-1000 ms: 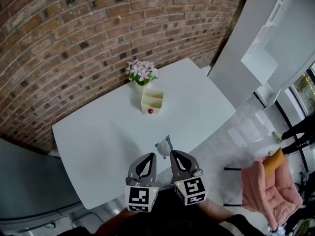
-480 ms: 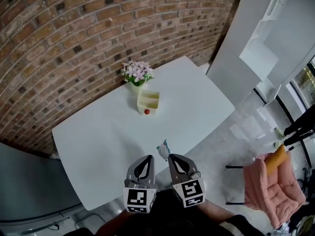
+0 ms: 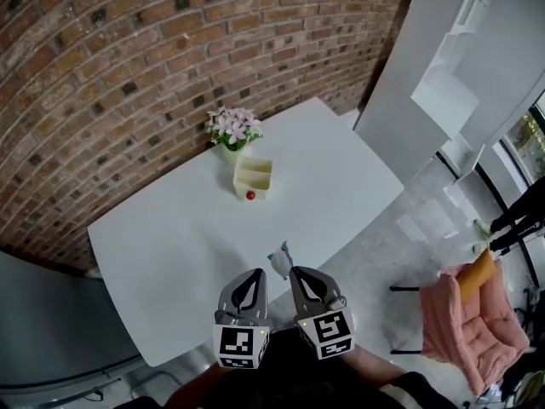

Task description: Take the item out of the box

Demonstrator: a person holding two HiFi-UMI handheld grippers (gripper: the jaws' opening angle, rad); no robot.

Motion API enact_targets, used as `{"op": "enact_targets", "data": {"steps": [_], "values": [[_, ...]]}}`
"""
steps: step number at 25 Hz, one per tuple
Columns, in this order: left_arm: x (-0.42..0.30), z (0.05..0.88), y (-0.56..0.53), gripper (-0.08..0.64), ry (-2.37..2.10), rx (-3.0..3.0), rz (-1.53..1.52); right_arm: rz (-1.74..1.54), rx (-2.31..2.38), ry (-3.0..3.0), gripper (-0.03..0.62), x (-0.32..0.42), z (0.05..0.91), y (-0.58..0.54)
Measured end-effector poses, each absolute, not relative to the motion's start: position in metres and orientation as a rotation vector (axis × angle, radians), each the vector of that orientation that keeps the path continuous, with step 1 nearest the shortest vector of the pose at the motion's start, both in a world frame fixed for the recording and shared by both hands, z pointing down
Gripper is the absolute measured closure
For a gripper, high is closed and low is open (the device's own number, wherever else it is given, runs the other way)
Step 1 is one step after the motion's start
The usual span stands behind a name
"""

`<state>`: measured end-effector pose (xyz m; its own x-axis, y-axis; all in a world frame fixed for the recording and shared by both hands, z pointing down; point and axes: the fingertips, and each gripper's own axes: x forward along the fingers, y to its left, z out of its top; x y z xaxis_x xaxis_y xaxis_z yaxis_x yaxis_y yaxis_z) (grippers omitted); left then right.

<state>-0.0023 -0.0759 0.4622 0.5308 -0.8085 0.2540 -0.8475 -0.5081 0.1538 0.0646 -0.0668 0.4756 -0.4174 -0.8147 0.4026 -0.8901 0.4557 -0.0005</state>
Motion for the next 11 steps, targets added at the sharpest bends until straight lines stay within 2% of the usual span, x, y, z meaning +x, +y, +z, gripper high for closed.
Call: {"op": "enact_targets", "data": {"steps": [11], "values": [[-0.0113, 0.4580, -0.0801, 0.555, -1.396, 2.522, 0.207, 0.290, 1.439, -2.366, 0.589, 0.0560, 0.4711, -0.0701]]}}
